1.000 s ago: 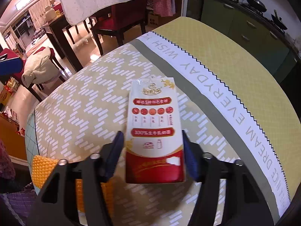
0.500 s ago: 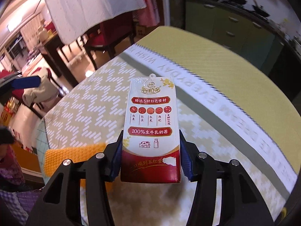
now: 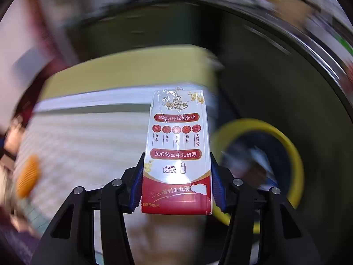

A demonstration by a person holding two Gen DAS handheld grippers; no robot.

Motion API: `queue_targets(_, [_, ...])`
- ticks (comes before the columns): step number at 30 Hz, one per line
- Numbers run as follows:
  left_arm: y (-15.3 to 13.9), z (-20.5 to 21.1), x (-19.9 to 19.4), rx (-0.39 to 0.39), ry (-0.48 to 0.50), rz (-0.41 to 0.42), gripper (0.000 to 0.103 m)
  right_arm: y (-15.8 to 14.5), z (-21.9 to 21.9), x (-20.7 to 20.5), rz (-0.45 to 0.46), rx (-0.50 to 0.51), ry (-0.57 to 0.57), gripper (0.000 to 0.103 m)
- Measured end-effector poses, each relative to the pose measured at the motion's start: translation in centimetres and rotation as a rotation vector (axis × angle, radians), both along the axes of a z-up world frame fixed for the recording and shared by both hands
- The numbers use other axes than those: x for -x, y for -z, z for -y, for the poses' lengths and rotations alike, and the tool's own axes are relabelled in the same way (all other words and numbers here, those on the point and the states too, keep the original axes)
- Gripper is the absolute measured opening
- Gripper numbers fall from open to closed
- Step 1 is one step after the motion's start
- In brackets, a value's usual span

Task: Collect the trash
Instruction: 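Carry the milk carton over the bin and open the right gripper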

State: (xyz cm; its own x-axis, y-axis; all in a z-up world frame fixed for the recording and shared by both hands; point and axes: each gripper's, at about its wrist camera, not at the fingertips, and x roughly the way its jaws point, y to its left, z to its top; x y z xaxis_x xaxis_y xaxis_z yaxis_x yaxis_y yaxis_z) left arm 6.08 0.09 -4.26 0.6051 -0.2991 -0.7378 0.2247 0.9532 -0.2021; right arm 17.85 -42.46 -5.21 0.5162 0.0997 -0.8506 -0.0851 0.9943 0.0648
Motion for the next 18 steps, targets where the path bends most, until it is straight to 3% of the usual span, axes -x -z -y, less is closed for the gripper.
queue_targets(3, [0.1,0.9,-0.3,0.002,0.019,-0.005,0.096,2.1,6.4,0.1,-0.039,0.010,0.166,0.052])
queue_targets(9, [0.2,2.5,-0.5,-0.024,0.050,-0.014,0.096,6.2,13.5,-1.7,-0.161,-0.040,0.317,0.052])
queue_targets(13, [0.1,3.1,-0.4,-0.036,0.064,-0.011,0.096,7.2,15.2,-2.9,-0.185,-0.054,0.351,0.052])
queue_targets(15, [0.1,3.3,-0.5,-0.034,0.067,-0.013,0.096,6.9,15.6,-3.2,-0.174,-0.053,0.370,0.064])
queue_targets(18, [0.2,3.6,-0.5,-0.039,0.077,-0.016,0.096,6.2,15.4,-3.2,-0.141,-0.062,0.373,0.066])
